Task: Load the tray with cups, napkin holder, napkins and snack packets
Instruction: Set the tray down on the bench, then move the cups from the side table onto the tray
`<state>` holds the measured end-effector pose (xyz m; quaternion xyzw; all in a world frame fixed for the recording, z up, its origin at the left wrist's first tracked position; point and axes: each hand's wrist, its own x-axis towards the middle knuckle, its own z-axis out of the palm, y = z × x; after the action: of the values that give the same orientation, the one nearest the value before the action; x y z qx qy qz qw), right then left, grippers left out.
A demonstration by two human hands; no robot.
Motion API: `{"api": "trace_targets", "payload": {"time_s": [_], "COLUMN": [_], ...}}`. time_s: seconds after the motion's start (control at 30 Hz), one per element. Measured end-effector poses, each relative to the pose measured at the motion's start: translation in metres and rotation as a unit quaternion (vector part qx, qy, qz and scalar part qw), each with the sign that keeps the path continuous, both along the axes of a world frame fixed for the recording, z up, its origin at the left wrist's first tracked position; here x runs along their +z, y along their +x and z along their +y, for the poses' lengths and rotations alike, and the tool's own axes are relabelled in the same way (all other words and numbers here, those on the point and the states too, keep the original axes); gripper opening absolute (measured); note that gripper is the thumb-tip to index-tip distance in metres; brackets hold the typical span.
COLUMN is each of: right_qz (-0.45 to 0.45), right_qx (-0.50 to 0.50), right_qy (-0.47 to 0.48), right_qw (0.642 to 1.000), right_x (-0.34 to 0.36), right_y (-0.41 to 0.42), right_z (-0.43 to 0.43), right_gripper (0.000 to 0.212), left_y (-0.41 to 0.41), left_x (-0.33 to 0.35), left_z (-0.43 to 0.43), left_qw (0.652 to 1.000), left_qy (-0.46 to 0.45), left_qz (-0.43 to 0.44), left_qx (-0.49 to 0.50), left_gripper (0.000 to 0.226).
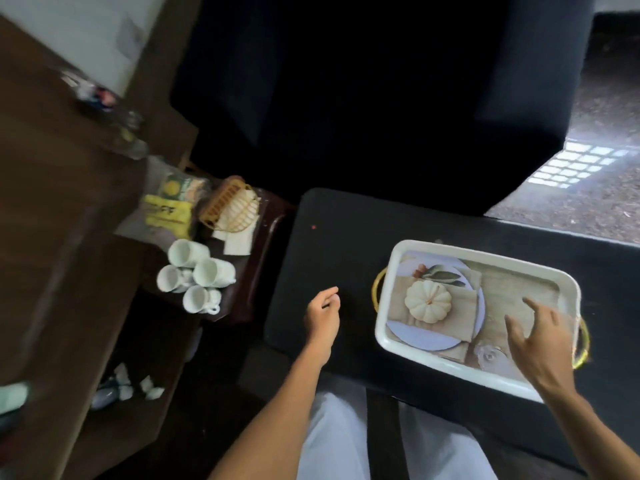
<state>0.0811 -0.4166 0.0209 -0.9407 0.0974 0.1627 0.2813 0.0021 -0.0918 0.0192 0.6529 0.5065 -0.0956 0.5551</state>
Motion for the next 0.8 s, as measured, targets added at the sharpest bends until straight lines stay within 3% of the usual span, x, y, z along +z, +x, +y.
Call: {"api": "trace_targets", "payload": {"time_s": [0.2, 0.57, 0.8], "right_qz": [-0.019, 0.024, 0.098], "right_qx": [0.134, 0.207, 0.222], "right_qy": [0.067, 0.209, 0.240], "right_qw": [0.988, 0.955, 0.940], "right_x": [0.023, 0.044, 0.022], "right_y": [-0.014, -0.099, -0.143], "right_z": [0.108, 0.337, 0.449], "right_gripper": [0.038, 0.026, 0.026], "left_y": [-0.053, -0.143, -0.145], "left_x": [0.043, 0.059, 0.024], "left_z": [0.056, 0.235, 0.302], "left_qw": [0.995, 0.947, 0.970], "left_qy": [0.056, 0.129, 0.076], "left_qz": [-0.064, -0.094, -0.081], "left_qx": [0.060, 0.278, 0.218], "left_gripper": [0.023, 0.026, 0.027]}}
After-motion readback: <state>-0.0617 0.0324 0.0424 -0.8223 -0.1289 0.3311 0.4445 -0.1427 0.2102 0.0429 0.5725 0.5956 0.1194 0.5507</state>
